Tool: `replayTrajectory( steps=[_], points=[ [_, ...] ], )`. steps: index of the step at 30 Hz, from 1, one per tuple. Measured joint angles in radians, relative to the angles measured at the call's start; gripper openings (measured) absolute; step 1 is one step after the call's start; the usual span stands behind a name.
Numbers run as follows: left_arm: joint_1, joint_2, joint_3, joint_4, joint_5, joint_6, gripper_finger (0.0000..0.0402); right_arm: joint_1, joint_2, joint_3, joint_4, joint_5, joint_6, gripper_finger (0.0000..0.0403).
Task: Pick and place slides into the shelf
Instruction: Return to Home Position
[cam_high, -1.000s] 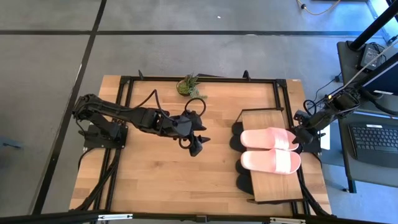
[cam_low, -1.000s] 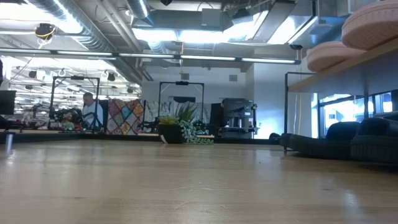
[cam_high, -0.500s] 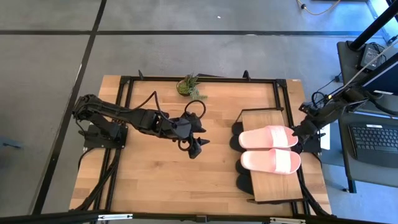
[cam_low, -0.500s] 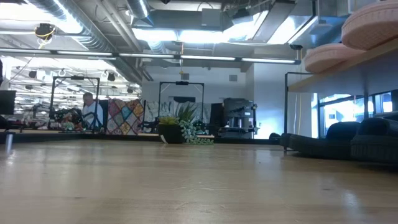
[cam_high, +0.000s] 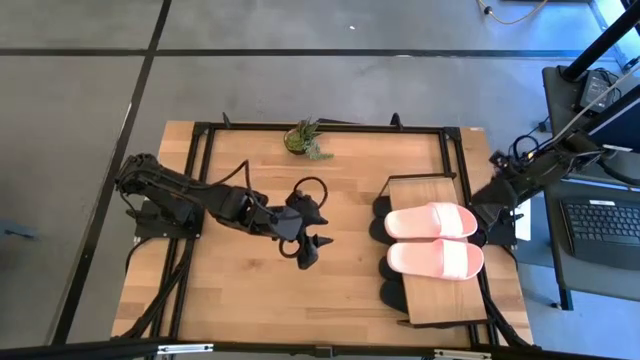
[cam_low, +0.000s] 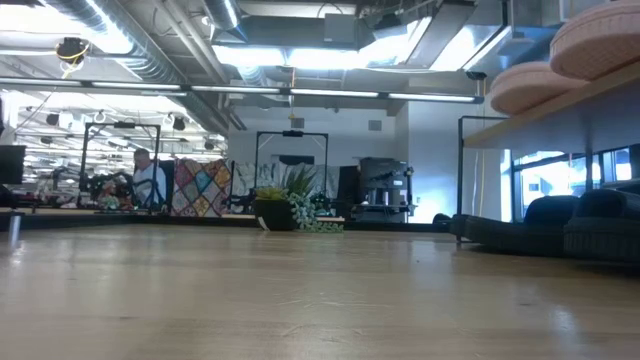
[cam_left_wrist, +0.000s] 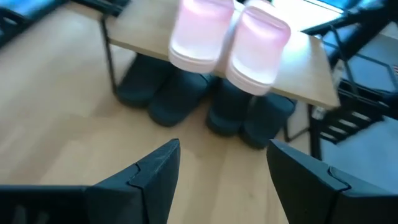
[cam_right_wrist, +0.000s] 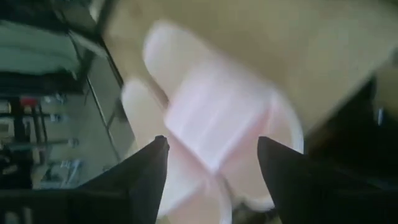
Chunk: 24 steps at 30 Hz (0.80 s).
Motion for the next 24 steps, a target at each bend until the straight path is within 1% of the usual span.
replayTrajectory(
  steps=[3, 5, 6, 8, 10, 12, 15, 17, 21, 24],
  points=[
    [-0.023, 0.0, 0.0, 0.001, -0.114, -0.001, 0.023, 0.0, 0.0, 0.017, 0.075, 0.145, -0.147, 0.0247],
    [-0.032, 0.0, 0.0, 0.001, -0.147, 0.007, 0.023, 0.0, 0.0, 0.014, 0.177, 0.245, -0.278, 0.0247],
    [-0.031, 0.0, 0.0, 0.002, -0.138, 0.016, 0.023, 0.0, 0.0, 0.009, 0.241, 0.285, -0.35, 0.0247],
    [-0.019, -0.004, -0.001, 0.003, -0.092, 0.04, 0.023, 0.0, 0.002, -0.01, 0.386, 0.326, -0.501, 0.0247],
    [0.012, -0.009, -0.002, 0.01, -0.022, 0.06, 0.023, 0.0, 0.014, -0.034, 0.549, 0.332, -0.657, 0.0247],
    [0.051, -0.01, -0.002, 0.016, 0.033, 0.087, 0.023, 0.0, 0.037, -0.06, 0.678, 0.333, -0.776, 0.0247],
    [0.101, -0.01, -0.002, 0.018, 0.069, 0.125, 0.023, 0.0, 0.077, -0.085, 0.778, 0.335, -0.876, 0.0247],
    [0.125, -0.01, -0.002, 0.018, 0.078, 0.145, 0.023, 0.0, 0.107, -0.094, 0.786, 0.352, -0.904, 0.0247],
    [0.157, -0.01, -0.002, 0.027, 0.117, 0.204, 0.023, -0.001, 0.154, -0.111, 0.781, 0.468, -0.92, 0.0247],
    [0.178, -0.01, -0.002, 0.065, 0.179, 0.259, 0.023, -0.001, 0.179, -0.112, 0.807, 0.538, -0.971, 0.0247]
  ],
)
